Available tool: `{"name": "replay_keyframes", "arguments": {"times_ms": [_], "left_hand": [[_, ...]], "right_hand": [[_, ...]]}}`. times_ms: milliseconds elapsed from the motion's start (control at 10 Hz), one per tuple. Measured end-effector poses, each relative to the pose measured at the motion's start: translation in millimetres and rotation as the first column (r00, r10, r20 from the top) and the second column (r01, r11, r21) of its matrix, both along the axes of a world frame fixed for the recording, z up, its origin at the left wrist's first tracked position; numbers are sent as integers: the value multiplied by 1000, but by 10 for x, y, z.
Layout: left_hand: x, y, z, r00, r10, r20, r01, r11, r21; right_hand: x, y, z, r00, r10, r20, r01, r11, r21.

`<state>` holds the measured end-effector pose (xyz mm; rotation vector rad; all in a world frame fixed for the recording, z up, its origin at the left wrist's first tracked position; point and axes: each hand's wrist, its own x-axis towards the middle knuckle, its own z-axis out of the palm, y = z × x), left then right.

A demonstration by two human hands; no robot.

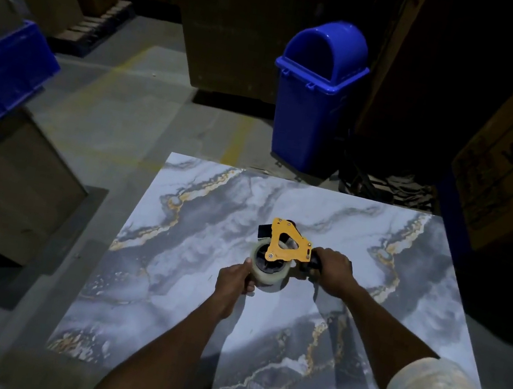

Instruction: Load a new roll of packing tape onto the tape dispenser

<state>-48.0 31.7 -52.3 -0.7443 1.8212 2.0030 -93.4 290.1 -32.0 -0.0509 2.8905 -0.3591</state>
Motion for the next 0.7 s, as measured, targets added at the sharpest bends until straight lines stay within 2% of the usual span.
{"name": "replay_keyframes", "arguments": {"times_ms": [300, 400, 500, 600, 700], "left_hand": [[70, 97, 50, 999, -30, -17, 30, 999, -35], [90, 89, 72, 998, -50, -35, 45, 991, -127], [105, 85, 111, 997, -60, -58, 46, 975, -217], [120, 102, 132, 994, -87, -73, 66, 967, -245], [178, 83, 148, 989, -130, -65, 107, 954, -279]], "right_hand": [[28, 42, -148, 998, 37, -57, -33, 997, 68], [63, 49, -215, 992, 66, -107, -57, 995, 82], [154, 42, -312, 989, 67, -129, -45, 985, 169], [311, -16, -358, 992, 56, -115, -30, 977, 213], [500, -114, -336, 992, -29, -119, 48, 985, 167]]}}
